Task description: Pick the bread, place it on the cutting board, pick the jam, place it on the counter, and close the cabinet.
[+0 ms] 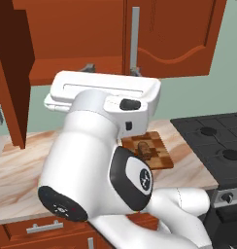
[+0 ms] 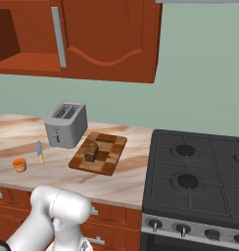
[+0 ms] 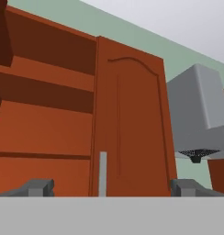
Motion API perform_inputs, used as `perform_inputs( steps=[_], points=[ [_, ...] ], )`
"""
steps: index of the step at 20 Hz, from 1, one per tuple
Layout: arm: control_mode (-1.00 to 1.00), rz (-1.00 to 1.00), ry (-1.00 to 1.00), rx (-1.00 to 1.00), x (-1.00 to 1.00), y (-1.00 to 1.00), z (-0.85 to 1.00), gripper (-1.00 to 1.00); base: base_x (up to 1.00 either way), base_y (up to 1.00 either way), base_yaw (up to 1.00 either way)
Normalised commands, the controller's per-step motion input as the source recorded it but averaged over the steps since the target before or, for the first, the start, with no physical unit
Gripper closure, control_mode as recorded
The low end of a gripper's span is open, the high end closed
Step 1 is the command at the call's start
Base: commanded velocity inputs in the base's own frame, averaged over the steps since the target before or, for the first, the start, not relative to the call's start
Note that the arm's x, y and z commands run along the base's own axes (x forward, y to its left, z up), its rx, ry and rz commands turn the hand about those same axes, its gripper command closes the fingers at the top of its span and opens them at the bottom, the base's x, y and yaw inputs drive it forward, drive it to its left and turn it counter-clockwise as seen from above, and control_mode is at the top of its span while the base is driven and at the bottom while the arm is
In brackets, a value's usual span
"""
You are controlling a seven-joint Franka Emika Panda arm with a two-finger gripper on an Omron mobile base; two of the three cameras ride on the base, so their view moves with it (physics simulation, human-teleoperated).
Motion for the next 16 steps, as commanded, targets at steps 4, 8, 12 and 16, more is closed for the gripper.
perform_inputs(
  steps=[4,8,12,16],
  points=[
    [-1.0,0.0,0.03,0.0,-0.23,0.47,0.0,-1.0,0.0,0.0,0.0],
    [-1.0,0.0,0.02,0.0,-0.2,0.44,-0.01,-1.0,0.0,0.0,0.0],
    [-1.0,0.0,0.01,0.0,-0.23,0.41,-0.14,-1.0,0.0,0.0,0.0],
    [-1.0,0.0,0.0,0.0,-0.29,0.32,-0.18,-1.0,0.0,0.0,0.0]
  ],
)
